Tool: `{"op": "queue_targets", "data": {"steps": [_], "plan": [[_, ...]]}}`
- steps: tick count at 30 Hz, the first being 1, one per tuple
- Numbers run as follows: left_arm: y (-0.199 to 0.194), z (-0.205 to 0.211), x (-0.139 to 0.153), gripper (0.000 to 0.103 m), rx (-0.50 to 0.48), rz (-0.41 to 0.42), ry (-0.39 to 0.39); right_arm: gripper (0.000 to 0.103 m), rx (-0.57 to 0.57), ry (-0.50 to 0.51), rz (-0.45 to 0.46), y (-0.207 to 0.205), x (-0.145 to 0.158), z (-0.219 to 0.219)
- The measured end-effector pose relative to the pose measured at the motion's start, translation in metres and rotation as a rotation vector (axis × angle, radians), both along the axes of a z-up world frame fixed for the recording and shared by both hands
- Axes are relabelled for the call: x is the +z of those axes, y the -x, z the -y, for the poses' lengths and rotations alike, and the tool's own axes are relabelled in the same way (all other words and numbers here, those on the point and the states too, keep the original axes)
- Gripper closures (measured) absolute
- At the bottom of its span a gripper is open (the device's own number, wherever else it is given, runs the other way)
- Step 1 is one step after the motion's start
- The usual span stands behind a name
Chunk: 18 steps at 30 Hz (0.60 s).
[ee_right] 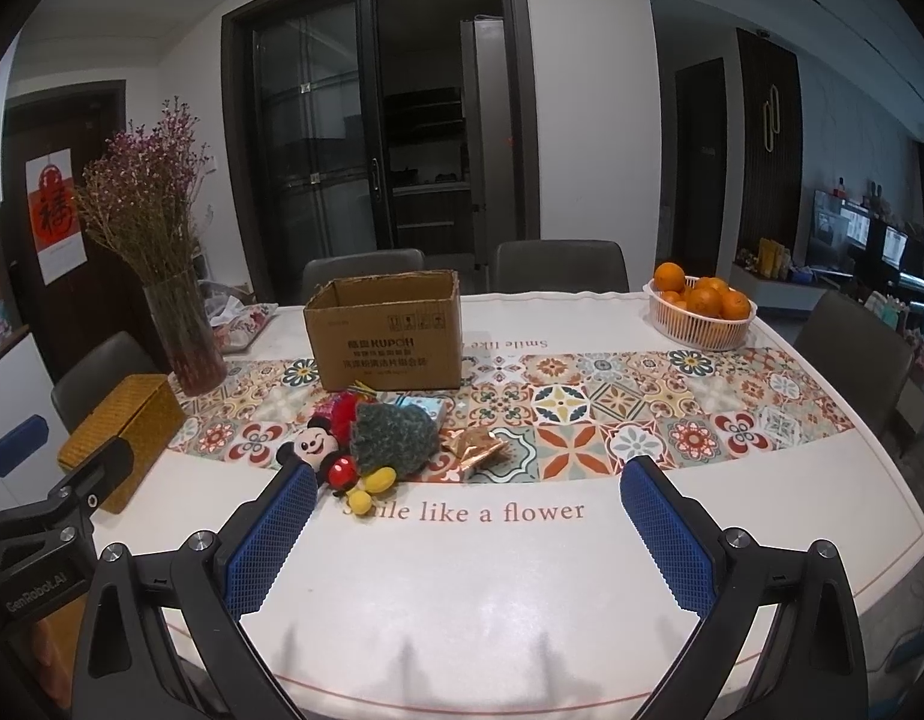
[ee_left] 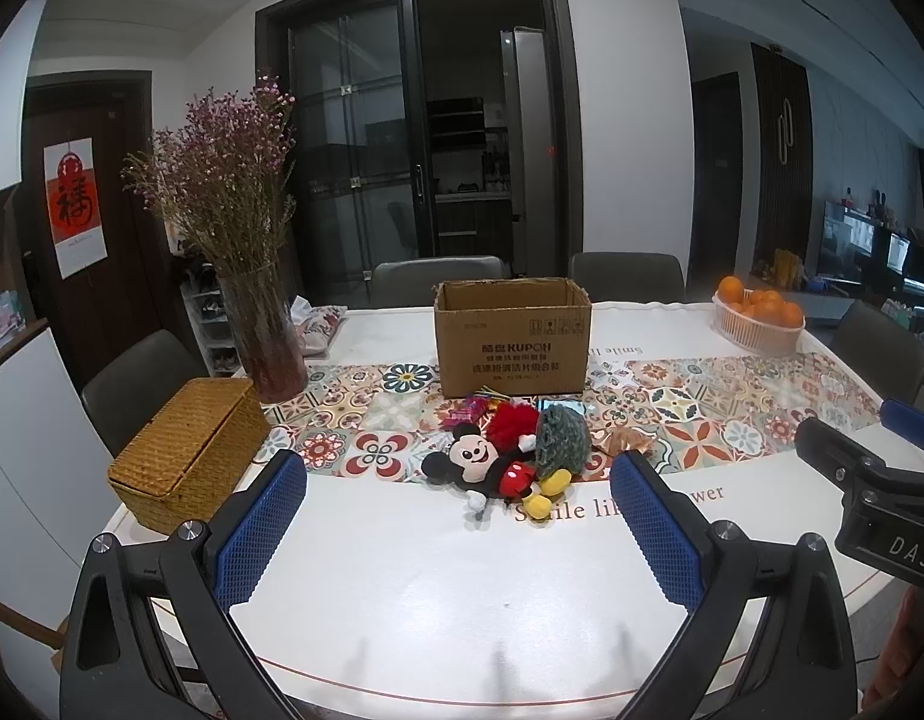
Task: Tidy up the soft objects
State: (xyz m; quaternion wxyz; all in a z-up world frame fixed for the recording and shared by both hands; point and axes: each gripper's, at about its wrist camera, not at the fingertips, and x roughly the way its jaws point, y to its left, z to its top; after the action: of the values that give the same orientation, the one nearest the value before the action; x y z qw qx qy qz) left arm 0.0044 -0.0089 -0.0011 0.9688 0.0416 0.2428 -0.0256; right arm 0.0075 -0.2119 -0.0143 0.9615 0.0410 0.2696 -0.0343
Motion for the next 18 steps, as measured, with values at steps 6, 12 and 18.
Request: {"op": "queue_targets", "data": {"steps": [6,12,18], "plan": [[-0.002,0.001,-0.001,0.000,0.003,-0.004,0.005,0.000,-0.002,-0.006,-0.008,-0.004,-0.001,0.002],[-0.014,-0.005,-0.006,0.000,0.028,-0.046,0.047,0.000,0.003,-0.016,-0.015,-0.014,-0.004,0.000],[-0.037,-0.018,-0.018,0.000,0.044,-0.134,0.113,0.000,0.028,-0.061,-0.052,-0.038,-0.011,-0.007]]}}
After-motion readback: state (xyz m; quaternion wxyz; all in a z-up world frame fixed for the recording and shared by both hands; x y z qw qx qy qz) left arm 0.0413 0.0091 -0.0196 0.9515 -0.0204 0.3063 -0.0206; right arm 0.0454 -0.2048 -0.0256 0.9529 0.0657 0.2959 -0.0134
